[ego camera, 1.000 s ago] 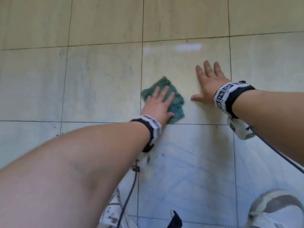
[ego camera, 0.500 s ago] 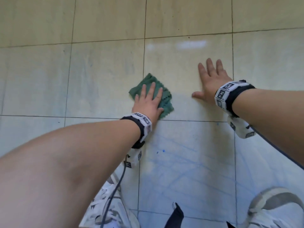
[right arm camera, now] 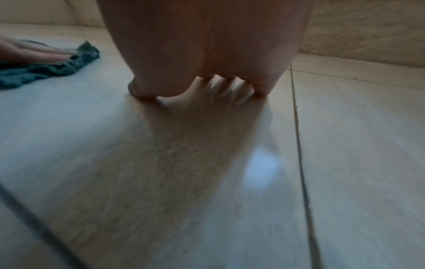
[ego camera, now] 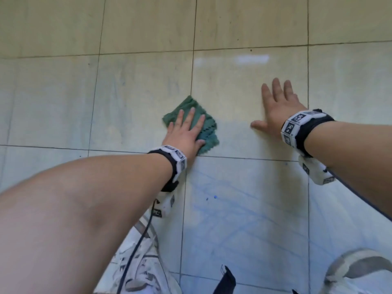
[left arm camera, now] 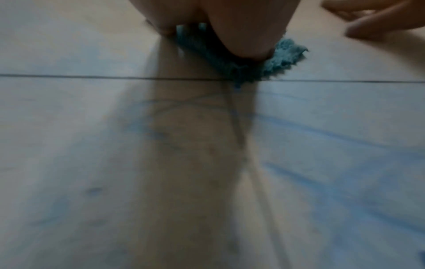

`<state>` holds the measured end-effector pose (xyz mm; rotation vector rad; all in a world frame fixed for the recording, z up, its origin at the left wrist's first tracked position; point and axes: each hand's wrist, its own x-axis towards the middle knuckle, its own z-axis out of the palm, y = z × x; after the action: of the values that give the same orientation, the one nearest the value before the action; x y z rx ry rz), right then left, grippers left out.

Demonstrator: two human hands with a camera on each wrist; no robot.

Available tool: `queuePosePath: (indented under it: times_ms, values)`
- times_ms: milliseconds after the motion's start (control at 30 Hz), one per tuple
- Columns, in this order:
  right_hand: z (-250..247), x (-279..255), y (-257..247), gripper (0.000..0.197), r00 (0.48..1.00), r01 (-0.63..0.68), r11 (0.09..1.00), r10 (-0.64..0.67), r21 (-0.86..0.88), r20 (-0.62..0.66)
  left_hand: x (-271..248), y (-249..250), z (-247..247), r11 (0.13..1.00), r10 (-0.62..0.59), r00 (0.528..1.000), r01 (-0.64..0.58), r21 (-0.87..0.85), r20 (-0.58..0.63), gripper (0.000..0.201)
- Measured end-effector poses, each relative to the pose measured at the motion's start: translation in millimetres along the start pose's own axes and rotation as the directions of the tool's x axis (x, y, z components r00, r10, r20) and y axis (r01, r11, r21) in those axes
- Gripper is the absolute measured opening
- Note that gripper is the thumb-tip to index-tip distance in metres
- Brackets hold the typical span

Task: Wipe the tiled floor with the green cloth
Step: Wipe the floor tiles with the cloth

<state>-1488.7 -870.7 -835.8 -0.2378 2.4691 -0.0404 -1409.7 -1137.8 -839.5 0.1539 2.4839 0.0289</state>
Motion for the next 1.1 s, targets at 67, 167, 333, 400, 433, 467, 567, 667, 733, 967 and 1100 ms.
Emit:
queuePosePath:
  times_ms: [67,167,333,400,433,467,567,667,733,967,1100]
  values:
    - [1,0,-7,0.110,1.000,0.015,1.000,-0.015,-0.004,-0.008,-2,-20,-2,0.998,-0.059,0.998,0.059,-0.010,-0.004,0.073]
    - [2,3,-29,0.110,0.996,0.084,0.996,-0.084,-0.042,-0.008,-3,-22,-3,0.997,-0.070,0.997,0.070,0.007,-0.006,0.073]
    - [1,15,-87,0.114,0.983,0.180,0.982,-0.177,-0.066,0.037,7,-11,-7,0.999,-0.008,1.000,0.008,0.036,-0.004,0.075]
    - [-4,22,-104,0.120,0.983,0.175,0.983,-0.172,-0.054,0.060,13,-9,-12,0.998,0.035,0.999,-0.035,0.058,-0.002,0.076]
    - [-7,26,-109,0.124,0.984,0.164,0.985,-0.161,-0.043,0.072,15,-9,-14,0.996,0.053,0.999,-0.053,0.069,-0.001,0.075]
    - [-11,29,-112,0.129,0.985,0.154,0.987,-0.151,-0.039,0.081,18,-9,-15,0.995,0.066,0.998,-0.066,0.080,-0.002,0.075]
    - [-20,35,-118,0.142,0.987,0.130,0.990,-0.124,-0.052,0.101,33,-14,-26,0.995,0.073,0.997,-0.073,0.071,0.002,0.074]
    - [-27,37,-125,0.152,0.989,0.090,0.994,-0.082,-0.059,0.127,52,-30,-42,0.996,0.074,0.997,-0.074,0.041,0.012,0.076]
    - [-31,38,-131,0.155,0.986,0.057,0.997,-0.048,-0.048,0.158,62,-46,-50,0.996,0.082,0.996,-0.083,0.033,0.018,0.076]
    - [-46,52,-168,0.157,0.978,-0.048,0.999,0.052,-0.025,0.202,90,-143,-82,0.999,-0.019,1.000,0.019,-0.051,-0.017,0.073]
    - [-53,54,-182,0.158,0.973,-0.094,0.995,0.096,-0.021,0.209,96,-207,-91,0.972,-0.205,0.978,0.198,-0.127,-0.039,0.073]
